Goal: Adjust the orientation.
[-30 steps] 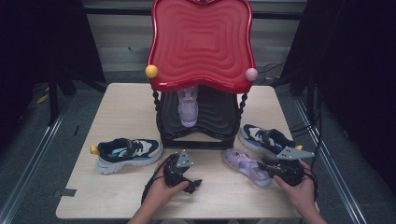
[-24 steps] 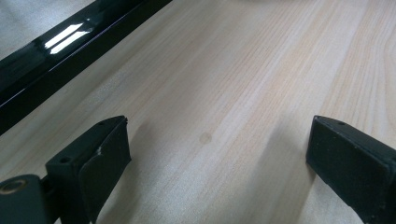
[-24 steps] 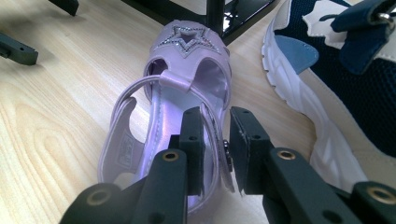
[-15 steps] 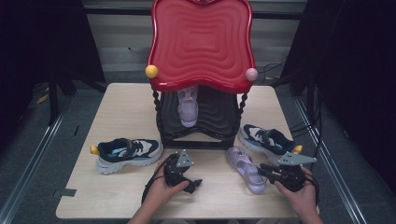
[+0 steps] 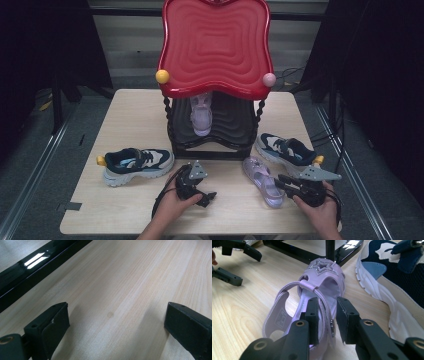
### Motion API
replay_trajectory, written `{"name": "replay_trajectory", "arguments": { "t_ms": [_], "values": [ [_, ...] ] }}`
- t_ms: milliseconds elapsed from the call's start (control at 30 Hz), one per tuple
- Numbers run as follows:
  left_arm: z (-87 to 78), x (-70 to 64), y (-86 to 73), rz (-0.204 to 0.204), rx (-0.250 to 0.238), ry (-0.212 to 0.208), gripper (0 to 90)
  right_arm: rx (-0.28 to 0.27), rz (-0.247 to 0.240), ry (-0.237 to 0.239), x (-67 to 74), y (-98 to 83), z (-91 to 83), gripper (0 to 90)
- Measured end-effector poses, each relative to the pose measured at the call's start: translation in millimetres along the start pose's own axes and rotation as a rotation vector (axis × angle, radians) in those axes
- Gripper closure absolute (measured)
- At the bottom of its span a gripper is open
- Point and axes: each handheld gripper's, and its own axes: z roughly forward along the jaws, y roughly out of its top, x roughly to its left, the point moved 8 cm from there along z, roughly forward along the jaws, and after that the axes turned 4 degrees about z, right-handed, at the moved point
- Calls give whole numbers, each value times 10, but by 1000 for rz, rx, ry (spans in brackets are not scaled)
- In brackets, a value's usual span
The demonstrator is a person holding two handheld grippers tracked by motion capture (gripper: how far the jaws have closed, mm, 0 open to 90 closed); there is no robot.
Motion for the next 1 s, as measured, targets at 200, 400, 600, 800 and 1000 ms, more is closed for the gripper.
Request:
{"name": "replay_trajectory", "arguments": {
  "t_ms": [200,400,600,800,1000],
  "values": [
    [1,1,1,0,1,0,54,-3,12,-11,-11,-6,46,715],
    [1,1,1,0,1,0,53,21,4,-20,-4,-37,112,707],
    [1,1,1,0,0,0,53,26,-2,-36,-27,-41,143,739],
    [1,4,1,2,2,1,53,26,-5,-47,-35,-33,171,756],
    [0,3,0,1,3,1,53,28,-24,-46,-50,-31,166,801]
  ]
}}
